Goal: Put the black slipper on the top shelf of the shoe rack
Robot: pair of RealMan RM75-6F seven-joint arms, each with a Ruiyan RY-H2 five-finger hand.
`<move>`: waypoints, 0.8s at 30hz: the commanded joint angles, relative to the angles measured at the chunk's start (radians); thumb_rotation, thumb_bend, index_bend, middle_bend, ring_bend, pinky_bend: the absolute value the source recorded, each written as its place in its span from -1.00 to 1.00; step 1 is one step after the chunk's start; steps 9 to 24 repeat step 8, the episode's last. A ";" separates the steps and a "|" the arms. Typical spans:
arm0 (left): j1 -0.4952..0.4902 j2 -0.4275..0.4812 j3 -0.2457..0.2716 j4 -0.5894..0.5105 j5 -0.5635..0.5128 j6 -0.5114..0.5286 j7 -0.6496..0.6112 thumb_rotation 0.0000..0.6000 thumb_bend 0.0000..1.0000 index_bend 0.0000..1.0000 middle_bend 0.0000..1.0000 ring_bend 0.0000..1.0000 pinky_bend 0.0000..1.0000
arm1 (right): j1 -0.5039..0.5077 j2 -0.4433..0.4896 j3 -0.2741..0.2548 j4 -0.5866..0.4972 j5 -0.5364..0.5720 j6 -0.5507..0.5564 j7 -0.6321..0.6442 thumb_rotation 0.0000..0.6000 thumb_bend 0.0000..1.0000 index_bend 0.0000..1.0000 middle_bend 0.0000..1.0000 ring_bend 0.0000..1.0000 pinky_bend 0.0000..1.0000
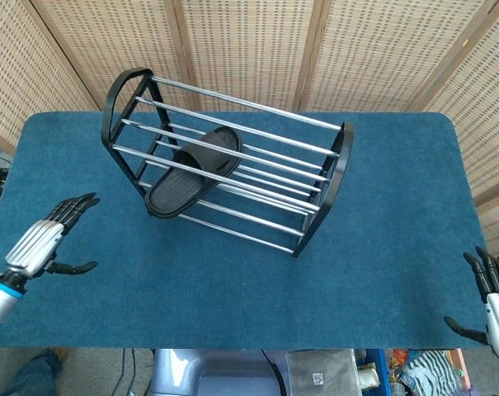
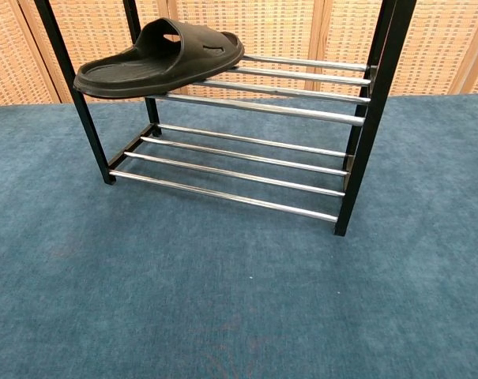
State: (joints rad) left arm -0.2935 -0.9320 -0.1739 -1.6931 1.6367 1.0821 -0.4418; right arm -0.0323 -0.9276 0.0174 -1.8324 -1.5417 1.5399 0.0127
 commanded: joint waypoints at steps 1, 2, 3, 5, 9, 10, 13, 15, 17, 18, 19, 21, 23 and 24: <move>0.113 -0.055 0.043 0.023 -0.137 0.129 0.200 1.00 -0.63 -1.00 -1.00 -1.00 -1.00 | 0.000 -0.002 -0.003 -0.002 -0.005 0.000 -0.006 1.00 -1.00 -1.00 -1.00 -1.00 -1.00; 0.134 -0.076 0.043 0.028 -0.157 0.170 0.244 1.00 -0.67 -1.00 -1.00 -1.00 -1.00 | -0.001 -0.003 -0.005 -0.002 -0.008 0.001 -0.008 1.00 -1.00 -1.00 -1.00 -1.00 -1.00; 0.146 -0.086 0.042 0.032 -0.169 0.194 0.274 1.00 -0.73 -1.00 -1.00 -1.00 -1.00 | -0.002 -0.003 -0.005 -0.002 -0.010 0.002 -0.009 1.00 -1.00 -1.00 -1.00 -1.00 -1.00; 0.181 -0.111 0.042 0.034 -0.205 0.259 0.369 1.00 -0.82 -1.00 -1.00 -1.00 -1.00 | -0.004 -0.004 -0.007 -0.003 -0.014 0.005 -0.012 1.00 -1.00 -1.00 -1.00 -1.00 -1.00; 0.227 -0.145 0.048 0.012 -0.241 0.348 0.523 1.00 -0.89 -1.00 -1.00 -1.00 -1.00 | -0.007 -0.003 -0.010 -0.004 -0.019 0.011 -0.012 1.00 -1.00 -1.00 -1.00 -1.00 -1.00; 0.227 -0.145 0.048 0.012 -0.241 0.348 0.523 1.00 -0.89 -1.00 -1.00 -1.00 -1.00 | -0.007 -0.003 -0.010 -0.004 -0.019 0.011 -0.012 1.00 -1.00 -1.00 -1.00 -1.00 -1.00; 0.227 -0.145 0.048 0.012 -0.241 0.348 0.523 1.00 -0.89 -1.00 -1.00 -1.00 -1.00 | -0.007 -0.003 -0.010 -0.004 -0.019 0.011 -0.012 1.00 -1.00 -1.00 -1.00 -1.00 -1.00; 0.227 -0.145 0.048 0.012 -0.241 0.348 0.523 1.00 -0.89 -1.00 -1.00 -1.00 -1.00 | -0.007 -0.003 -0.010 -0.004 -0.019 0.011 -0.012 1.00 -1.00 -1.00 -1.00 -1.00 -1.00; 0.227 -0.145 0.048 0.012 -0.241 0.348 0.523 1.00 -0.89 -1.00 -1.00 -1.00 -1.00 | -0.007 -0.003 -0.010 -0.004 -0.019 0.011 -0.012 1.00 -1.00 -1.00 -1.00 -1.00 -1.00; 0.227 -0.145 0.048 0.012 -0.241 0.348 0.523 1.00 -0.89 -1.00 -1.00 -1.00 -1.00 | -0.007 -0.003 -0.010 -0.004 -0.019 0.011 -0.012 1.00 -1.00 -1.00 -1.00 -1.00 -1.00; 0.227 -0.145 0.048 0.012 -0.241 0.348 0.523 1.00 -0.89 -1.00 -1.00 -1.00 -1.00 | -0.007 -0.003 -0.010 -0.004 -0.019 0.011 -0.012 1.00 -1.00 -1.00 -1.00 -1.00 -1.00; 0.227 -0.145 0.048 0.012 -0.241 0.348 0.523 1.00 -0.89 -1.00 -1.00 -1.00 -1.00 | -0.007 -0.003 -0.010 -0.004 -0.019 0.011 -0.012 1.00 -1.00 -1.00 -1.00 -1.00 -1.00; 0.227 -0.145 0.048 0.012 -0.241 0.348 0.523 1.00 -0.89 -1.00 -1.00 -1.00 -1.00 | -0.007 -0.003 -0.010 -0.004 -0.019 0.011 -0.012 1.00 -1.00 -1.00 -1.00 -1.00 -1.00; 0.227 -0.145 0.048 0.012 -0.241 0.348 0.523 1.00 -0.89 -1.00 -1.00 -1.00 -1.00 | -0.007 -0.003 -0.010 -0.004 -0.019 0.011 -0.012 1.00 -1.00 -1.00 -1.00 -1.00 -1.00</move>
